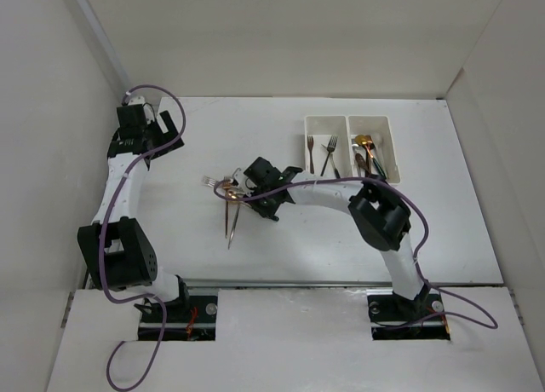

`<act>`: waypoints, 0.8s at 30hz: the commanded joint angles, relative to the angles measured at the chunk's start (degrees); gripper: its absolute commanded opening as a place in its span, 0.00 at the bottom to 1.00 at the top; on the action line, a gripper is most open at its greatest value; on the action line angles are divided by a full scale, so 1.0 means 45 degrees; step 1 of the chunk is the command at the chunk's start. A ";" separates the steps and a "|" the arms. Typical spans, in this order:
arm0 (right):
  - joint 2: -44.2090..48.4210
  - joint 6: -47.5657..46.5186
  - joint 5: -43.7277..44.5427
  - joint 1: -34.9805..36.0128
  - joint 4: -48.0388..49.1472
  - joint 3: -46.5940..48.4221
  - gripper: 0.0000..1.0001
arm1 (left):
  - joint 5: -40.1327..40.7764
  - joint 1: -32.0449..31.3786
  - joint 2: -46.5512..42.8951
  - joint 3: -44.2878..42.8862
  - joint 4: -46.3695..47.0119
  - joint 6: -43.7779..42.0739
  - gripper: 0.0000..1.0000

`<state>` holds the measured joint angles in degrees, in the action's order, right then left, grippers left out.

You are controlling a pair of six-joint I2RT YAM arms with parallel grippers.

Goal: Sort the eating utensils into containers

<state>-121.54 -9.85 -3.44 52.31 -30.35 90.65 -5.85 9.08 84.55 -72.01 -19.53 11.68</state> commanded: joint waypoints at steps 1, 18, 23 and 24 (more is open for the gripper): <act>-0.0609 0.0215 -0.0016 0.0269 0.0161 -0.0456 0.22 | -0.0107 0.0033 -0.0587 0.0084 0.0238 0.0119 0.86; 0.3705 -0.1697 -0.1286 0.0777 -0.0131 -0.0498 0.00 | -0.0224 0.0150 -0.0352 0.0201 0.0355 0.0119 0.86; 0.5248 0.0187 -0.1090 -0.0859 0.0979 -0.0321 0.00 | -0.0224 0.0150 -0.0235 0.0064 0.0355 0.0119 0.86; 0.5482 0.0660 -0.1090 -0.1405 0.1350 -0.0495 0.00 | -0.0224 0.0150 -0.0119 0.0064 0.0355 0.0119 0.86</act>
<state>-100.92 -12.95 -8.19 52.27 -30.55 86.85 -6.24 9.47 84.55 -71.64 -19.11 11.88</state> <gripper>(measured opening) 0.192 0.858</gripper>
